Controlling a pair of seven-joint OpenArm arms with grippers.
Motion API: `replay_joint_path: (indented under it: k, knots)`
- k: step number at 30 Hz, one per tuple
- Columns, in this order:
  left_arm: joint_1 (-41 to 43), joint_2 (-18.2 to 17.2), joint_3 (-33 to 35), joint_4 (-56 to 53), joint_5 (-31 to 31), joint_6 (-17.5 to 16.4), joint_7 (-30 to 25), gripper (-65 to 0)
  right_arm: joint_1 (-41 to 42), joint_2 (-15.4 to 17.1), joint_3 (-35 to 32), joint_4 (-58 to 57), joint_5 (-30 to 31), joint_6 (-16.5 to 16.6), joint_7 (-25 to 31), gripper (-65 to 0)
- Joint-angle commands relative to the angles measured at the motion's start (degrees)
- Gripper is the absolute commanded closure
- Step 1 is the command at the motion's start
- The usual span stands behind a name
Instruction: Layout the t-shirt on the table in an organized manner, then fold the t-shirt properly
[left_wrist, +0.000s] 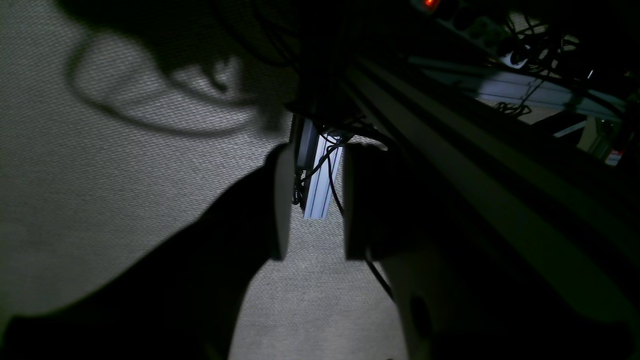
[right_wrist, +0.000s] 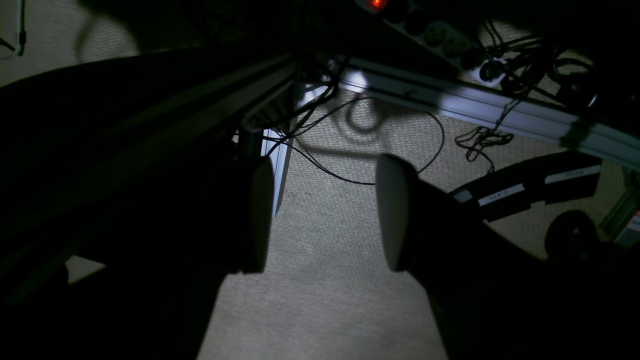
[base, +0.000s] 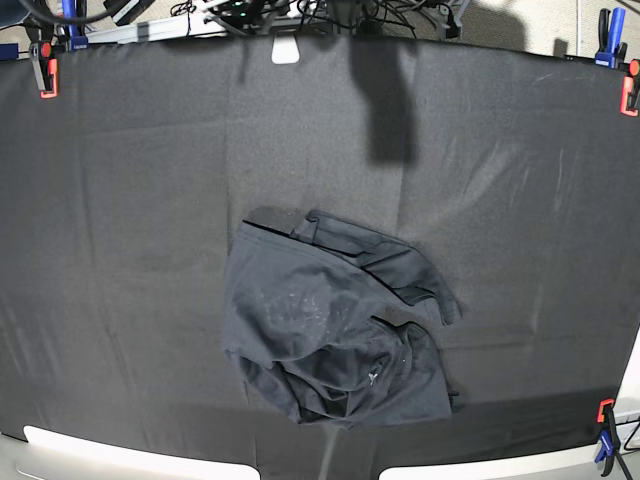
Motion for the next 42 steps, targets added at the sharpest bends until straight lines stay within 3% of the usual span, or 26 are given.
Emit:
replay_joint_path:
  k: [1, 9, 14, 29, 32, 38, 42]
  knots:
    - [0.22, -0.02, -0.13, 0.28, 0.09, -0.52, -0.22, -15.9, -0.15, 0.0, 0.04, 0.33, 0.44, -0.04, 0.22, -32.5]
    - [0.22, 0.0, -0.13, 0.31, 0.09, -0.55, -0.28, -15.9, -0.74, 0.0, 0.04, 0.33, 5.75, -0.04, 0.57, -32.5]
    - [0.22, 0.0, -0.13, 0.31, 0.09, -0.55, -0.48, -15.9, -2.12, 0.0, 0.04, 0.33, 5.7, -0.07, 3.37, -32.5]
    - [4.96, 0.0, -0.13, 4.83, 0.07, -1.05, -1.73, -15.9, -4.94, 0.17, 0.04, 1.25, 1.86, -0.02, 3.23, -32.5]
    - [8.94, 0.0, -0.13, 10.23, -1.36, -3.21, -1.73, -15.9, -7.89, 1.75, 0.04, 4.42, 1.88, -0.02, 2.58, -32.5]
    - [18.14, -0.02, -0.13, 24.76, -10.47, -9.31, 0.72, -15.9, -16.46, 6.95, 0.02, 16.41, 2.54, 0.04, 0.94, -32.5]
    - [24.2, -0.17, -0.13, 35.26, -13.9, -10.49, 3.85, -15.9, -22.77, 10.64, 0.02, 25.22, 5.86, 0.15, -1.44, -32.5]
